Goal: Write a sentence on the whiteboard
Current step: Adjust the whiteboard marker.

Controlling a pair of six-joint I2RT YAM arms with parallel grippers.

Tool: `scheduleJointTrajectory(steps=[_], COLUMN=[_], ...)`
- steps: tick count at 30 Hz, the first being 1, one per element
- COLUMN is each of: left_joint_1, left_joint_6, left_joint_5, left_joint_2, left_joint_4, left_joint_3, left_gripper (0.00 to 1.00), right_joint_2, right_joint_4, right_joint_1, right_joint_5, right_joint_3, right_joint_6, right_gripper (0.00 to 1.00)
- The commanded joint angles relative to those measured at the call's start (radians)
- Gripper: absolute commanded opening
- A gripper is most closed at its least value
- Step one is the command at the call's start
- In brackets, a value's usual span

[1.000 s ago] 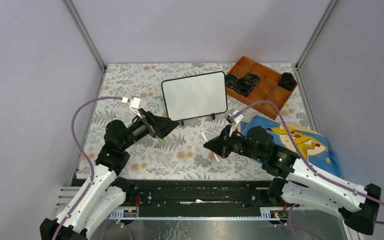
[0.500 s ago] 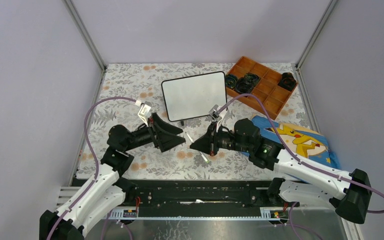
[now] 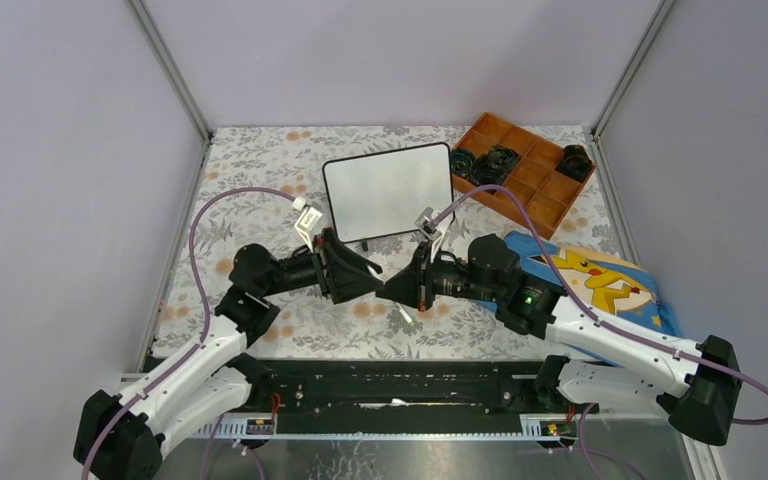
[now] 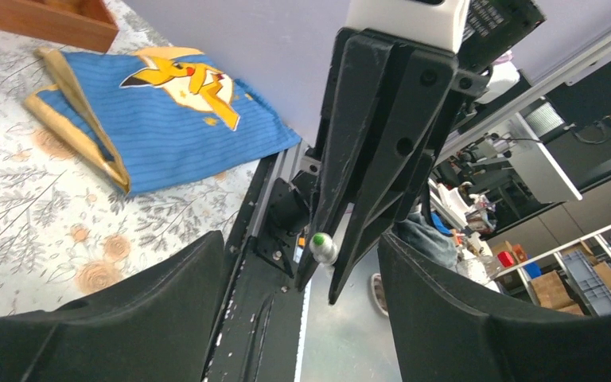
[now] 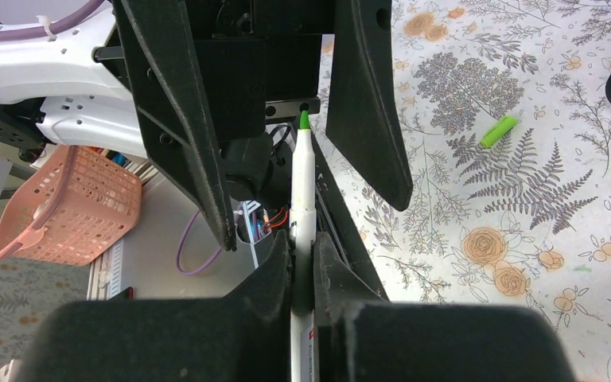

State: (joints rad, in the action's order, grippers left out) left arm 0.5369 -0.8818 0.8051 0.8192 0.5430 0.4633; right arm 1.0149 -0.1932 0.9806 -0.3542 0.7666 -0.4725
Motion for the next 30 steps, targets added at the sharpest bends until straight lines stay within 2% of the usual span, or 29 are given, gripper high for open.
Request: scheduleJointTrajectory(steps=[1, 21, 26, 29, 30], left_joint_1=[0.020, 0.043, 0.045, 0.045, 0.046], left_joint_6=[-0.023, -0.043, -0.064, -0.078, -0.083], left_joint_5=[0.006, -0.039, -0.051, -0.082, -0.097], left_joint_2=[0.014, -0.009, -0.015, -0.025, -0.030], left_joint_4=[0.094, 0.096, 0.126, 0.133, 0.135], left_joint_3=[0.041, 0.016, 0.009, 0.009, 0.009], left_gripper=[0.72, 0.20, 0.00, 0.00, 0.00], right_joint_2=[-0.006, -0.023, -0.031, -0.041, -0.044], right_joint_4=[-0.060, -0.072, -0.071, -0.074, -0.079], right_joint_1=[0.000, -0.001, 0.000, 0.000, -0.001], right_joint_5=[-0.019, -0.014, -0.018, -0.010, -0.007], right_joint_3=[0.038, 0.011, 0.011, 0.011, 0.011], right_joint_6=[-0.008, -0.014, -0.019, -0.034, -0.042], right_gripper=[0.00, 0.00, 0.00, 0.00, 0.10])
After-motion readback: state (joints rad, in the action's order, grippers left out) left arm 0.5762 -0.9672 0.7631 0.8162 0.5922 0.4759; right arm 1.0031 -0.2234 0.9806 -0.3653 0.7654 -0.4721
